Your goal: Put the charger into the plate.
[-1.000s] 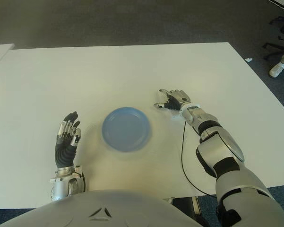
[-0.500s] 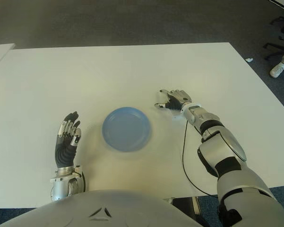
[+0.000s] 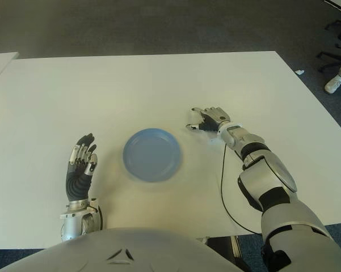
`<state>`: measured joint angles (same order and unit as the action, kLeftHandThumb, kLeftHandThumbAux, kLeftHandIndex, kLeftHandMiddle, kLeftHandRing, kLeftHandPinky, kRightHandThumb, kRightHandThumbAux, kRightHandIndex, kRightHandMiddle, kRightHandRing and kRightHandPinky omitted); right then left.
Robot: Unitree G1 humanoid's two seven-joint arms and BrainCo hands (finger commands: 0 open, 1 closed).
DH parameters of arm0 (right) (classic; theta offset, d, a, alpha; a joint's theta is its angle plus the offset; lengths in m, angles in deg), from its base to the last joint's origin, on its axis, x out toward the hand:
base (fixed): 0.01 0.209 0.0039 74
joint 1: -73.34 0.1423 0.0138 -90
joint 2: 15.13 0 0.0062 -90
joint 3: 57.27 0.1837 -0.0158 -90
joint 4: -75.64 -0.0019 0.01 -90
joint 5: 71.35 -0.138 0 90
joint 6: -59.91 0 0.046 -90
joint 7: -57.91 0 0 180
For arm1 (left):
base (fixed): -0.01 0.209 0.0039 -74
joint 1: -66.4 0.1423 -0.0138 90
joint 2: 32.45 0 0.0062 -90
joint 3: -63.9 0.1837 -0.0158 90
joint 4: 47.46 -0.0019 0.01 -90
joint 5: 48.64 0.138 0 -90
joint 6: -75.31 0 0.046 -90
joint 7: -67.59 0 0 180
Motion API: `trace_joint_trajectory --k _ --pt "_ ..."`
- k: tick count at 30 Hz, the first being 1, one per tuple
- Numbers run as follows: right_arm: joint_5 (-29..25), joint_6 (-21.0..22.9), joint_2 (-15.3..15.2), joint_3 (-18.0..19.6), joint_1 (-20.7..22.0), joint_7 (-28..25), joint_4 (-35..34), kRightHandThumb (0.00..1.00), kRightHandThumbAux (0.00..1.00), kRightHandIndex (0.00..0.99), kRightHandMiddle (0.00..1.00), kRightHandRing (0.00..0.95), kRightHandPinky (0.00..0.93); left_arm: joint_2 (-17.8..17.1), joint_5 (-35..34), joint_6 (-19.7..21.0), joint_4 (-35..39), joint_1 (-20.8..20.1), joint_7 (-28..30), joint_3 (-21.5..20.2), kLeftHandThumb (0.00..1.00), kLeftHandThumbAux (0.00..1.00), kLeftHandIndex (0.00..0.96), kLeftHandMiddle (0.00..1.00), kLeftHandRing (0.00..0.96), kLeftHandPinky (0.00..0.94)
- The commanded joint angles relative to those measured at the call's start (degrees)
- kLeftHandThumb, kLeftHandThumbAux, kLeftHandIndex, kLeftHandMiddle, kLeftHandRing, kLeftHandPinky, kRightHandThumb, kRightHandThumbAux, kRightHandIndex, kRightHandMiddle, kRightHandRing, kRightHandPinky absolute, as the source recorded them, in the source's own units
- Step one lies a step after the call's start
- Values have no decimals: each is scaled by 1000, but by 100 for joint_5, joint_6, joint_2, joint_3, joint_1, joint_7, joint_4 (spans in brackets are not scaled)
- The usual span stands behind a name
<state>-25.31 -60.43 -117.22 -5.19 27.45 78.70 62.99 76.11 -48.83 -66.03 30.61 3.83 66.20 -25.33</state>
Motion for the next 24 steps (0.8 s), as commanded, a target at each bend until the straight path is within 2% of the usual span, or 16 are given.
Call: trace_joint_trajectory --k 1,10,13,24 --pt "77 -81 -5 -32 16 -43 19 181 148 0 0 0 0 -73 -14 -74 -364 -446 82 -63 226 583 132 130 109 119" --pt "90 -38 11 -36 62 6 8 174 158 0 0 0 0 -69 -39 -91 -435 -509 99 -82 224 590 135 131 110 114" --pt "74 -139 -19 -17 198 -45 -41 176 160 0 0 0 0 -73 -27 -84 -456 -526 97 -83 222 590 138 132 110 113" --pt "101 -302 -135 -3 373 44 -101 186 161 0 0 0 0 -16 122 265 -383 -513 1 -65 221 591 130 124 110 127"
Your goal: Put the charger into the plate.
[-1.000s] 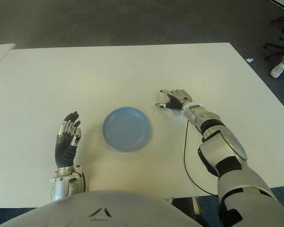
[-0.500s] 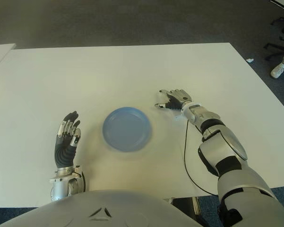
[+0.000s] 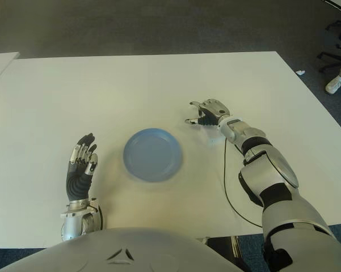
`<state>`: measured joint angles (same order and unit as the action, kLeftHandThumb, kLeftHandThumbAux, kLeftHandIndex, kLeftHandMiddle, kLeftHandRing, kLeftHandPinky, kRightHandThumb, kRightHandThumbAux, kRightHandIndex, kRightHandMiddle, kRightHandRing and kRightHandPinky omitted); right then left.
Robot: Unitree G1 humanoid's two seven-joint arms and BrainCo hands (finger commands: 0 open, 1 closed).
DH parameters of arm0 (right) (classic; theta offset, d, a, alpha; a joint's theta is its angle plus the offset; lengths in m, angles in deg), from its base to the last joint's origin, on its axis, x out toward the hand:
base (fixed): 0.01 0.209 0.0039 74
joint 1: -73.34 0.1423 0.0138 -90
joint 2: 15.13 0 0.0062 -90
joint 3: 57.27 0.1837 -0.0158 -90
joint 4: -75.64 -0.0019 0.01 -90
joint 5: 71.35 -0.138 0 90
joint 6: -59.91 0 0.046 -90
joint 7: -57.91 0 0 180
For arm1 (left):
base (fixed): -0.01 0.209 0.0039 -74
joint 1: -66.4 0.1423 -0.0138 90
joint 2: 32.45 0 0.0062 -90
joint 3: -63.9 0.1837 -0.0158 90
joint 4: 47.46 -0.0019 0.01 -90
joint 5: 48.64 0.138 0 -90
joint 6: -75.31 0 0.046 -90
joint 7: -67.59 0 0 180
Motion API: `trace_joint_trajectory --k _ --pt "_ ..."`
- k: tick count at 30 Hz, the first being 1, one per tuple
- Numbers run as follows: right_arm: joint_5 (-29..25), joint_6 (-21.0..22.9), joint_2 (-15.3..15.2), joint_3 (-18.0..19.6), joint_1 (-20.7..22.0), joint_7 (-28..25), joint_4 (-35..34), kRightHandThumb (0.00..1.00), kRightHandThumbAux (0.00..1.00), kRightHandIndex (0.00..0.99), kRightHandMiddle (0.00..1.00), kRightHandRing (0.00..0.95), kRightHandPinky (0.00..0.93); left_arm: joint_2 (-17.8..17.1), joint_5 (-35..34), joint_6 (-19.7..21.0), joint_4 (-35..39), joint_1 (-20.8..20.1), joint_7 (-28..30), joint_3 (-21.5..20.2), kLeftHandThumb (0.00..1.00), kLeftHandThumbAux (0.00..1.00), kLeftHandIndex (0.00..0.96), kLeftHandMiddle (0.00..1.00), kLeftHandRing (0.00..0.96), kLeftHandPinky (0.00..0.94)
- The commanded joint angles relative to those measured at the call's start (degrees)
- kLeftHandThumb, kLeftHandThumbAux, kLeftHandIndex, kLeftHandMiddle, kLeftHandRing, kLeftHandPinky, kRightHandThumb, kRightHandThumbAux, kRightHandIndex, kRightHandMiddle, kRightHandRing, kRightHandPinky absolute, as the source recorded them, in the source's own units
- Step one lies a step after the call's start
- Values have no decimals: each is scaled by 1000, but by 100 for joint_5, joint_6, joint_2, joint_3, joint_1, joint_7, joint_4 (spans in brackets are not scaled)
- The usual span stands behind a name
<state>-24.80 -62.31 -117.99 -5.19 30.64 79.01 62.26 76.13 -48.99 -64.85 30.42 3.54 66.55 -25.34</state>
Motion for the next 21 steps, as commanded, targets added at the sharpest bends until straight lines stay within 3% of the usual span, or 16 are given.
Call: trace_joint_trajectory --k 1,16,21 --pt "46 -145 -73 4 64 46 -36 186 161 0 0 0 0 -9 159 169 -363 -485 -47 -61 222 592 129 124 110 127" --pt "7 -460 -257 111 339 109 -127 185 154 0 0 0 0 24 144 168 -532 -554 -50 -63 202 599 129 120 104 115" --pt "92 -506 -312 56 442 238 -154 168 159 0 0 0 0 89 103 428 -456 -549 -55 -27 201 597 124 118 101 114"
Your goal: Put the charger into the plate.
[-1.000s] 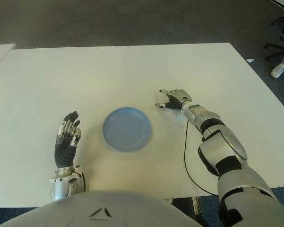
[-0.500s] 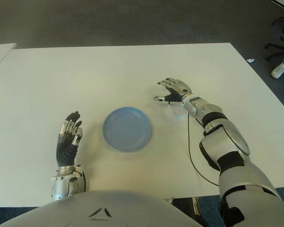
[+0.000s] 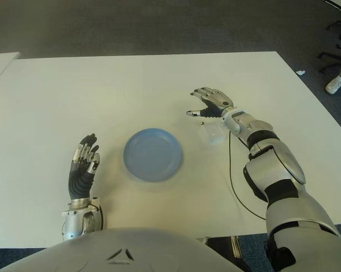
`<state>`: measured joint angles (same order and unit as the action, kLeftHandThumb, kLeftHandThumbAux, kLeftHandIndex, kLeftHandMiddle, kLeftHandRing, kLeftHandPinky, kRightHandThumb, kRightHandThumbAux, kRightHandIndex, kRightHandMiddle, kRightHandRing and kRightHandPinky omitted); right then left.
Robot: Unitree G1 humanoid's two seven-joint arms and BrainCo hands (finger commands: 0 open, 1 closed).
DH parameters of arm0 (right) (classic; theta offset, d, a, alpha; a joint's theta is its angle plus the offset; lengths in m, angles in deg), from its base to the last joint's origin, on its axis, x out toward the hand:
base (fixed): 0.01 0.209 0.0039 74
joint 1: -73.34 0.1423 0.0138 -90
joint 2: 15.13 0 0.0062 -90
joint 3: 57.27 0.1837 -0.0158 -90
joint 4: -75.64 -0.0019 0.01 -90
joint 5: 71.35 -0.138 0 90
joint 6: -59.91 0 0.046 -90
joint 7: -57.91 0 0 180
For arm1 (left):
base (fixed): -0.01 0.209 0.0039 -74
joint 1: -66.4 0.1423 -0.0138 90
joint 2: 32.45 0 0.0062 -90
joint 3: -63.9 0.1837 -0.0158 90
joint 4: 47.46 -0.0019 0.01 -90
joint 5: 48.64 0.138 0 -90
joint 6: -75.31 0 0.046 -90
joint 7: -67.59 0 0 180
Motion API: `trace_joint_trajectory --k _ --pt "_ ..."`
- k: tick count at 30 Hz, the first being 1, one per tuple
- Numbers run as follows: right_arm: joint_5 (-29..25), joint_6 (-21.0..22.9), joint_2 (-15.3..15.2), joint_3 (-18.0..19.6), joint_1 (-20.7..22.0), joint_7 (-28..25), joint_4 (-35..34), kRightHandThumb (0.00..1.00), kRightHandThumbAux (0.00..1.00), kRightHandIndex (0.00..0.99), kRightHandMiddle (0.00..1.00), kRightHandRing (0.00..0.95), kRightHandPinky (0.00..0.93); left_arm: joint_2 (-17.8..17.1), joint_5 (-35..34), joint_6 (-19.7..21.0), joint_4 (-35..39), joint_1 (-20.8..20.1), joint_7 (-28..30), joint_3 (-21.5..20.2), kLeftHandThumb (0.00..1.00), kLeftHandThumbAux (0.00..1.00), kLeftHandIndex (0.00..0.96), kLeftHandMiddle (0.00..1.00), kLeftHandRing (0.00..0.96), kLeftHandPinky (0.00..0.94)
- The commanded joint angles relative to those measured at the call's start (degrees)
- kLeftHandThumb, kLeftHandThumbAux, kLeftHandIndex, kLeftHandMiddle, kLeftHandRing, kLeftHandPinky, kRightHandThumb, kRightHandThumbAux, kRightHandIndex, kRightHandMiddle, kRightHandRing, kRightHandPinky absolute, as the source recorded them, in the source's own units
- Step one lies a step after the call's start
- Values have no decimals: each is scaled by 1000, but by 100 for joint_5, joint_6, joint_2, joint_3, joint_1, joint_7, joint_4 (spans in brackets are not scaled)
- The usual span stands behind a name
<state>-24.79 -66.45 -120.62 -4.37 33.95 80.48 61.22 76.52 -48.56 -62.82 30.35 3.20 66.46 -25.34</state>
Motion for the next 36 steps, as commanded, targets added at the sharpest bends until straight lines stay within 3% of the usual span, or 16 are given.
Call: trace_joint_trajectory --k 1,13,23,36 --pt "101 -100 -54 -34 120 111 -51 162 162 0 0 0 0 65 47 262 -423 -507 -40 -18 205 594 124 118 102 115" --pt "131 -309 -207 -56 102 184 -106 125 176 0 0 0 0 254 -20 802 88 -286 -101 62 236 595 110 112 98 117" --pt "98 -450 -439 -27 -147 220 -75 171 132 0 0 0 0 272 -75 772 226 -162 -98 70 279 566 118 126 108 109" --pt "73 -796 -799 31 -508 383 -332 183 114 0 0 0 0 207 -48 770 317 -108 -55 42 260 572 116 126 111 124"
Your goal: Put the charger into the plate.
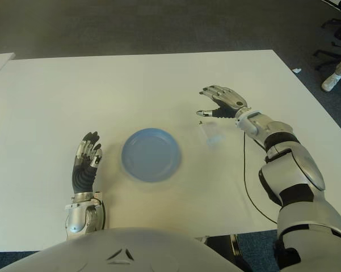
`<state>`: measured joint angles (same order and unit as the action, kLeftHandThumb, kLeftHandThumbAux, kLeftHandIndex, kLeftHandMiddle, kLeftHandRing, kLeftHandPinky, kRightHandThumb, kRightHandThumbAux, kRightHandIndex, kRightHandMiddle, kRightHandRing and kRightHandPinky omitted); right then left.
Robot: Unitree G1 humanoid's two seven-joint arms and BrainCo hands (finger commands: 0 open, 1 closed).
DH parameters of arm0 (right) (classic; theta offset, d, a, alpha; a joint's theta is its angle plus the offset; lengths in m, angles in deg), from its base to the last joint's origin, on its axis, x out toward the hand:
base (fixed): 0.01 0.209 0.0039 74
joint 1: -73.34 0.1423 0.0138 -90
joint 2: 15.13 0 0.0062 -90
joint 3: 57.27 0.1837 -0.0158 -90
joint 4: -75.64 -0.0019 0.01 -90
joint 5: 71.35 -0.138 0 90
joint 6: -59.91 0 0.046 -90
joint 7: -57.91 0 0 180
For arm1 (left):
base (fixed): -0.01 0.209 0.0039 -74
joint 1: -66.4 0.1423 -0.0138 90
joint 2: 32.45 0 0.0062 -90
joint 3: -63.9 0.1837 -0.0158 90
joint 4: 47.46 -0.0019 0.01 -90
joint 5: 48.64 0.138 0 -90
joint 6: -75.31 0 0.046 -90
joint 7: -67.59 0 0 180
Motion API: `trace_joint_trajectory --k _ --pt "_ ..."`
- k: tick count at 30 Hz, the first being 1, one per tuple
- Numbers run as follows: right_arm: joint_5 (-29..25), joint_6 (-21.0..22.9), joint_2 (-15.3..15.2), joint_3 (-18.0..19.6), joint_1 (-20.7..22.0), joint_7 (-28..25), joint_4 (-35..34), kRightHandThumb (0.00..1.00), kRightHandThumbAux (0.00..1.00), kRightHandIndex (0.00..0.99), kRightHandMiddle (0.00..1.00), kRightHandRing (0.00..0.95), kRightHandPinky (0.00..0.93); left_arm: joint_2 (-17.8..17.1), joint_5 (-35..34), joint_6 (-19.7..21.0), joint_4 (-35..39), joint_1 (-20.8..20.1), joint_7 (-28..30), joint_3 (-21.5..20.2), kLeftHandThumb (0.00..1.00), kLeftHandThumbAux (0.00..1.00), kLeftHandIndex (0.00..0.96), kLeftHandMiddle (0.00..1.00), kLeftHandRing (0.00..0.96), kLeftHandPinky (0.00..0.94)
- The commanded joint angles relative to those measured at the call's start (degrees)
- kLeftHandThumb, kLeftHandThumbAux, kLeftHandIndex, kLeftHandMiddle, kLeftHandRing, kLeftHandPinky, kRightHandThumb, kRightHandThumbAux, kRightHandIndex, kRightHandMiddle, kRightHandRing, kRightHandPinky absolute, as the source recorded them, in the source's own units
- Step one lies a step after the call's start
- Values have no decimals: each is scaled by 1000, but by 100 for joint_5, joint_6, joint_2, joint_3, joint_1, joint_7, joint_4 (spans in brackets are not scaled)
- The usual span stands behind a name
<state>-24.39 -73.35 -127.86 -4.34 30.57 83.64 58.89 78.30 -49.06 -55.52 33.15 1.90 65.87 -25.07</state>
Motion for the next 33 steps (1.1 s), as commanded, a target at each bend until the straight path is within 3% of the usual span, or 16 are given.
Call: trace_joint_trajectory --k 1,20,33 --pt "34 -107 -78 28 -199 84 -113 183 114 0 0 0 0 21 1 51 53 26 9 16 261 573 116 126 111 126" --pt "-70 -107 -93 190 -672 176 -302 244 129 0 0 0 0 -118 -95 258 288 135 135 -4 276 571 117 129 118 133" --pt "-56 -184 -33 250 -922 151 -448 230 133 0 0 0 0 -98 -47 235 337 151 126 26 256 598 110 115 105 121"
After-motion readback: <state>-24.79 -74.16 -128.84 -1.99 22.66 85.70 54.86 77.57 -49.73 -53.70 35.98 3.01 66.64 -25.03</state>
